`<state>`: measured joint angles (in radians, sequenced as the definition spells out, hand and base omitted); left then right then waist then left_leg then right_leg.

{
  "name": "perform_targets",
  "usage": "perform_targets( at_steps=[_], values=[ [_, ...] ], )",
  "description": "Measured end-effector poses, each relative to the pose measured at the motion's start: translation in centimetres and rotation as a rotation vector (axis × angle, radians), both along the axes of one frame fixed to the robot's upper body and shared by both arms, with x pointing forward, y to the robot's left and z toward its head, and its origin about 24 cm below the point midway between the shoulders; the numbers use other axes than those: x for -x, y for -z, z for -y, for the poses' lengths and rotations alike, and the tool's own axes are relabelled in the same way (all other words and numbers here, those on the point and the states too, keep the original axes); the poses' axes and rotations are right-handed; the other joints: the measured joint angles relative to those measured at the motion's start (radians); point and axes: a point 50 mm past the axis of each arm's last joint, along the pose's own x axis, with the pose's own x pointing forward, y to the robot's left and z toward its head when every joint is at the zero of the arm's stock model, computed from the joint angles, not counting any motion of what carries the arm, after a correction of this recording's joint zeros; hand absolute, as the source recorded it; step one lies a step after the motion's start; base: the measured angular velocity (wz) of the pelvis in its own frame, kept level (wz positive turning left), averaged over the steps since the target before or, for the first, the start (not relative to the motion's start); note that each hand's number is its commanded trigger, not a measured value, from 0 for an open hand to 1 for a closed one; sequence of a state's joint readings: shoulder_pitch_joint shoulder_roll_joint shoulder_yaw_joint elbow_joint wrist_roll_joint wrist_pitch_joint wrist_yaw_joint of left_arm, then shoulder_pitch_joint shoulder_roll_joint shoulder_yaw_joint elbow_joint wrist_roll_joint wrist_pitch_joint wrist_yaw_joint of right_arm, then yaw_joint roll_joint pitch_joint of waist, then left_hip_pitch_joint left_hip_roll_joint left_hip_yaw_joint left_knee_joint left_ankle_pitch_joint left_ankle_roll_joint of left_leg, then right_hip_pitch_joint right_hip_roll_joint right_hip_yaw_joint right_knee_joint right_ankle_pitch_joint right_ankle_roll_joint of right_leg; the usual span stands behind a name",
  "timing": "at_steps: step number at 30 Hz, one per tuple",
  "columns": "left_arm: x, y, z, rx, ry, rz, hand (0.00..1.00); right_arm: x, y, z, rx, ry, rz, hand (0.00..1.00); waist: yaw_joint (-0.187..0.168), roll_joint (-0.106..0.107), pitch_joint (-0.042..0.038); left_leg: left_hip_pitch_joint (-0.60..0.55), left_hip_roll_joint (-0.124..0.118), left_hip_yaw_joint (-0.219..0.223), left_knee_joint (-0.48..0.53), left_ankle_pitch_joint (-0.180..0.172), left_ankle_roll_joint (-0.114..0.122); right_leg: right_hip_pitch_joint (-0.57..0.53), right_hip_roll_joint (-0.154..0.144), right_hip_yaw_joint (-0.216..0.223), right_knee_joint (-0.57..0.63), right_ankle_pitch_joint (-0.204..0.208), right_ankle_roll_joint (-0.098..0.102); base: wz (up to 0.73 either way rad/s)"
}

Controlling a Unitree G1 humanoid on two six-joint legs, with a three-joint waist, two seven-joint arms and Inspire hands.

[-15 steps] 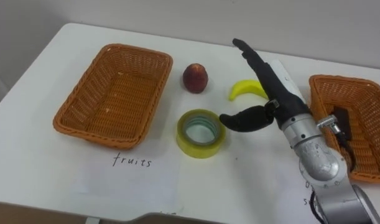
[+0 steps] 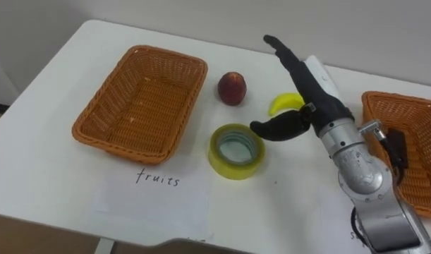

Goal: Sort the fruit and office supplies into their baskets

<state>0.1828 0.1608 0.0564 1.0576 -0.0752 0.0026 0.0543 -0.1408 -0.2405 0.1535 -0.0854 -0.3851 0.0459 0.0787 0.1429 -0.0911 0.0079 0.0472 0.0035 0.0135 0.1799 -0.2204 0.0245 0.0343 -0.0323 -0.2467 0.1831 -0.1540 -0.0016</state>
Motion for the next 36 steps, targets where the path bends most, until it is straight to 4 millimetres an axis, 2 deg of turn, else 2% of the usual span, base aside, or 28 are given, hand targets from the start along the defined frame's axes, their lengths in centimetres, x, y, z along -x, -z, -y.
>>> perform_targets(
  at_steps=[2,8,18,24,36],
  values=[
    [0.1,0.0,0.0,0.0,-0.001,-0.002,0.0,0.0,0.0,0.0,0.002,-0.002,-0.001,0.0,0.003,0.004,0.0024,-0.001,0.0,-0.007,0.001,0.0,0.0,0.0,0.001,-0.002,0.0,0.0,0.0,0.04],
    [0.3,0.1,0.0,0.0,-0.004,-0.018,0.0,0.0,1.3,-0.2,0.015,-0.008,-0.074,0.0,0.004,0.004,0.0029,-0.004,0.0,-0.015,-0.008,0.001,-0.002,-0.001,0.001,-0.01,0.001,0.0,0.0,0.02],
    [0.1,0.1,0.0,-0.005,-0.006,-0.018,0.0,0.0,1.7,-0.6,0.027,-0.024,-0.105,0.0,0.024,-0.001,-0.0025,-0.002,-0.001,-0.017,0.0,0.003,-0.001,0.001,0.0,-0.004,0.0,0.0,0.0,0.0],
    [0.0,0.1,0.1,-0.016,0.002,-0.021,0.0,0.2,2.9,-1.3,0.041,-0.048,-0.148,0.0,0.027,-0.007,-0.005,-0.002,-0.001,-0.017,0.0,0.006,-0.002,0.002,-0.001,-0.004,0.001,0.0,0.0,0.0],
    [-0.4,-0.1,-0.2,-0.029,0.014,-0.014,0.0,0.2,3.7,-1.3,0.096,-0.044,-0.176,0.0,0.031,-0.014,0.0004,-0.003,-0.001,-0.015,-0.013,0.012,-0.005,0.0,-0.001,-0.008,0.002,0.0,0.0,0.0]
  ],
)
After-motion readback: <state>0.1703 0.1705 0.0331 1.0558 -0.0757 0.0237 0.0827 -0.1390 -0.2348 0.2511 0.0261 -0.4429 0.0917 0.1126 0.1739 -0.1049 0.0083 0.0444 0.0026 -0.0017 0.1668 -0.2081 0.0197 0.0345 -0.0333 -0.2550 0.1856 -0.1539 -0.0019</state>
